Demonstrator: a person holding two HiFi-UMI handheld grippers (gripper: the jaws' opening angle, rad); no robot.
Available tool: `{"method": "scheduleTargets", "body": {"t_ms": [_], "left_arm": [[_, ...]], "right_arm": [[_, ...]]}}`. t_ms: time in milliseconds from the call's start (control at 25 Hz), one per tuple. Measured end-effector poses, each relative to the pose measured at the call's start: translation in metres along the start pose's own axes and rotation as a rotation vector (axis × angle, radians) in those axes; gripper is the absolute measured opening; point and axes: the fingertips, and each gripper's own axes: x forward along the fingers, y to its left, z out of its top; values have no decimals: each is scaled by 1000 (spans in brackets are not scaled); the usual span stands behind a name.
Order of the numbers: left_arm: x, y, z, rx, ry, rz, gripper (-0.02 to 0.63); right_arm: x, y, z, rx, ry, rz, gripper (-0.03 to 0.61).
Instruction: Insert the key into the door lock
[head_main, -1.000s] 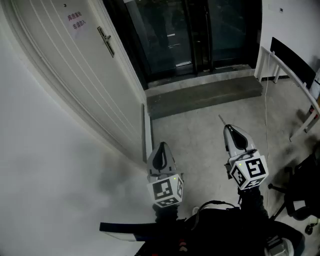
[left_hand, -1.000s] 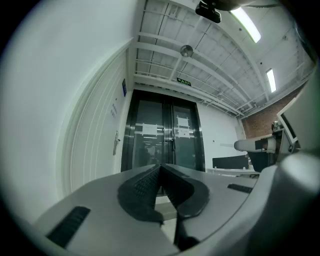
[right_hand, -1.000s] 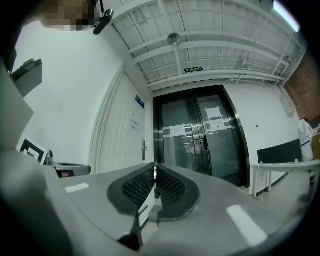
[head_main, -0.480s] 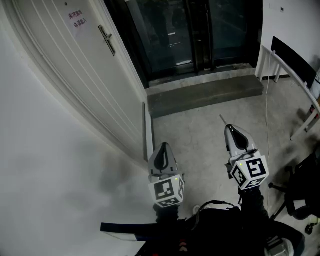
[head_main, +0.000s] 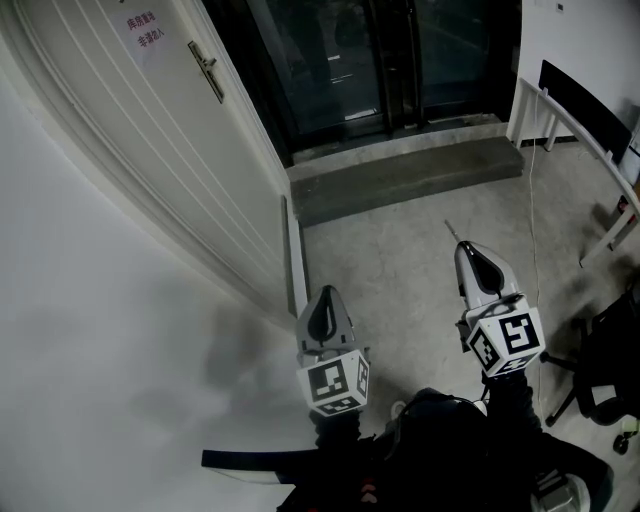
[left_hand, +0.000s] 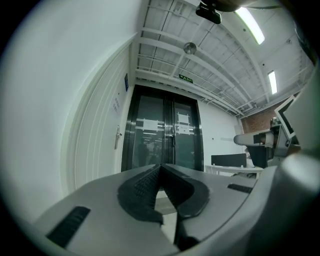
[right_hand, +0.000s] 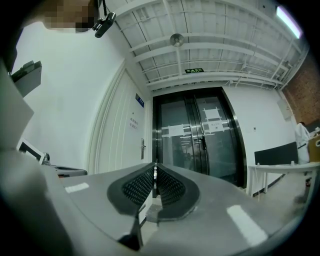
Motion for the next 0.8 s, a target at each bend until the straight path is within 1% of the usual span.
{"method": "scheduleTargets", "body": {"t_ms": [120, 400, 560, 800], "left_arm": [[0, 8, -7, -21, -1, 6, 2], [41, 24, -17, 8, -1, 51, 2], [86, 28, -24, 9, -8, 58, 2], [176, 31, -22, 9, -7, 82, 2]], "right_arm": [[4, 4, -8, 4, 12, -4, 12], [49, -13, -18, 1, 2, 8, 12], [94, -34, -29, 5, -3, 22, 12], [173, -81, -37, 8, 10, 37, 12]]}}
